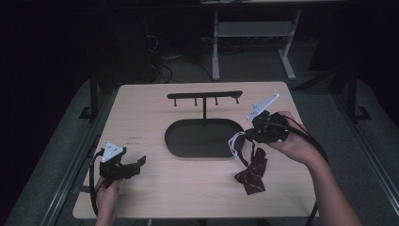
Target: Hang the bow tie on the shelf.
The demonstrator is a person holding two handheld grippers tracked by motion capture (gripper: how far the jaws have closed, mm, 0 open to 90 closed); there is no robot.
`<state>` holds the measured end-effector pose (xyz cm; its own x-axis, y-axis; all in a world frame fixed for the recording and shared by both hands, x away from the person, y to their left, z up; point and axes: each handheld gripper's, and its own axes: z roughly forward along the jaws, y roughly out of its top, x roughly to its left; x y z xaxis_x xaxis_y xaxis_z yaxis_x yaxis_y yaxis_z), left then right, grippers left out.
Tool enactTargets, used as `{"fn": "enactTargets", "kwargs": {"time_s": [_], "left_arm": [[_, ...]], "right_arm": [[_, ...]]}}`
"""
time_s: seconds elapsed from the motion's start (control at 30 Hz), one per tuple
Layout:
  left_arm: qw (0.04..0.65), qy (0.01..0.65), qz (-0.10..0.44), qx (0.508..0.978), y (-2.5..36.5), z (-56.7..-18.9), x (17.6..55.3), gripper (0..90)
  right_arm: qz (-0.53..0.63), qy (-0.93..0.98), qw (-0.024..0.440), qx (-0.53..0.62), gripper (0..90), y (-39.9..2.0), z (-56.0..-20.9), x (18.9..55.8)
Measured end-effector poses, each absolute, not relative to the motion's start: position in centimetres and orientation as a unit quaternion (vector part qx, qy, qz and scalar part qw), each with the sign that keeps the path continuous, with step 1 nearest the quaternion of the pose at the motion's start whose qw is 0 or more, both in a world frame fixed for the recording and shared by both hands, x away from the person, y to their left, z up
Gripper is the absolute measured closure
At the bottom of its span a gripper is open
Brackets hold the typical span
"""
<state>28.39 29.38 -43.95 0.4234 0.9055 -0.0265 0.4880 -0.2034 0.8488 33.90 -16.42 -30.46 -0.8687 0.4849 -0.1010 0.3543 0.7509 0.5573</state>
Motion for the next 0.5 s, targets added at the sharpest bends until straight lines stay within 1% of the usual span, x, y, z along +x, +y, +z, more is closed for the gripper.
{"fn": "enactTargets", "kwargs": {"time_s": [0.23, 0.5], "left_arm": [[0.423, 0.481, 0.250, 0.726, 29.6, -43.8, 28.4, 13.6], [0.424, 0.483, 0.249, 0.725, 29.9, -43.9, 28.3, 13.5]], "right_arm": [[0.273, 0.928, 0.130, 0.216, 84.1, -15.2, -29.1, 34.6], [0.275, 0.929, 0.125, 0.213, 84.1, -13.8, -28.3, 35.9]]}}
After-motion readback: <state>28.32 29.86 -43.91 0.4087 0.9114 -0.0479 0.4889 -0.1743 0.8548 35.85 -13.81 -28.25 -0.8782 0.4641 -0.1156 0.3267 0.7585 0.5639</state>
